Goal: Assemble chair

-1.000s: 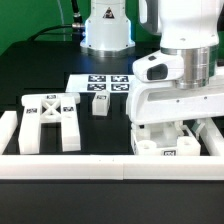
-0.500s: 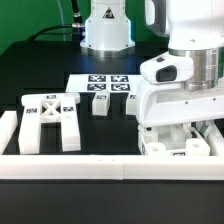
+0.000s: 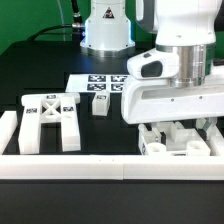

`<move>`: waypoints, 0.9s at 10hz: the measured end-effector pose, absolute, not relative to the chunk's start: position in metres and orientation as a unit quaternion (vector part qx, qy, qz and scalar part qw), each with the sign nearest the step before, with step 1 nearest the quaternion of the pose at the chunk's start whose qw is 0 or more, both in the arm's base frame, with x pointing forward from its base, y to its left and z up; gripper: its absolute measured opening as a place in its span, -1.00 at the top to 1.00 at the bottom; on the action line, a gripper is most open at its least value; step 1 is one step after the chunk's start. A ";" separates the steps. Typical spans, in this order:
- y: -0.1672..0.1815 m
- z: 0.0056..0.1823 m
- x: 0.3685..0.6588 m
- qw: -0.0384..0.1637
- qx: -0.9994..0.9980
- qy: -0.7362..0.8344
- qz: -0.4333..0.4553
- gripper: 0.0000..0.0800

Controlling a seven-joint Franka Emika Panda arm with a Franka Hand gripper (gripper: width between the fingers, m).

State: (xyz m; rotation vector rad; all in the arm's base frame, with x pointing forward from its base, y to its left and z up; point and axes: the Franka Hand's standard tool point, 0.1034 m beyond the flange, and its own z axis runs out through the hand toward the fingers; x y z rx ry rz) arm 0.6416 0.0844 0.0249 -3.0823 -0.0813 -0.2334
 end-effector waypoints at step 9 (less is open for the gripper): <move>0.075 0.073 0.614 0.018 -0.991 -0.087 -0.096 -0.62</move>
Offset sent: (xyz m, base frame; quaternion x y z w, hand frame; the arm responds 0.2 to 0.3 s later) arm -0.0347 -0.0012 0.0335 0.0144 -0.0295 -0.0290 0.9990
